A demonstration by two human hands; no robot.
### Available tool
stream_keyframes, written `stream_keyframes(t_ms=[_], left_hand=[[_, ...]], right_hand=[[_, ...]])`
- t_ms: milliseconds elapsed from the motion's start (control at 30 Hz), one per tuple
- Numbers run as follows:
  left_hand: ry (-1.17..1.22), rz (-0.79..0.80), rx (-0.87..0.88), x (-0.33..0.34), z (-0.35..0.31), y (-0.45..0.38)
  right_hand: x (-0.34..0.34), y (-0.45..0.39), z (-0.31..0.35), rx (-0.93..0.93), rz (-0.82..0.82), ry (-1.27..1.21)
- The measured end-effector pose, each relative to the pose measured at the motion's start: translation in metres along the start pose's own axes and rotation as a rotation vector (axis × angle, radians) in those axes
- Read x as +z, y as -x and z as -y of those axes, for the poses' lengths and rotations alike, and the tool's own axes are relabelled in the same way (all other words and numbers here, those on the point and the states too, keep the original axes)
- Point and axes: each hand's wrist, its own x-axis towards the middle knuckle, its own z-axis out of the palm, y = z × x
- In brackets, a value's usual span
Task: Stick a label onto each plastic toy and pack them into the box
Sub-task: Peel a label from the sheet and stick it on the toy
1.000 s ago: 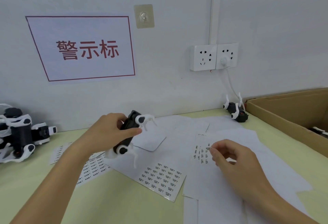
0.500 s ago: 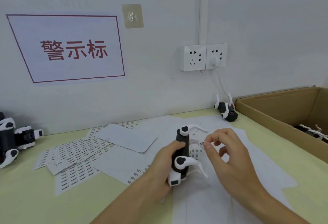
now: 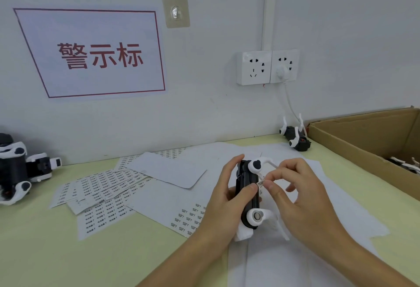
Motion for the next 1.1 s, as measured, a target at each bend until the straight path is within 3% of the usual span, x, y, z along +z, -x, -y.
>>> stream_keyframes(t_ms=[467,1100], left_hand=[[0.007,0.023,0.046,-0.0041,0.0033,-0.0022],[-0.038,0.045,0.102,-0.0016,0.0023,-0.0012]], right_hand=[[-0.0004,0.0004,-0.0057,-0.243,-0.088,0.243],[-0.0013,0.0004,-0.0038,-0.326,-0.147,0.368]])
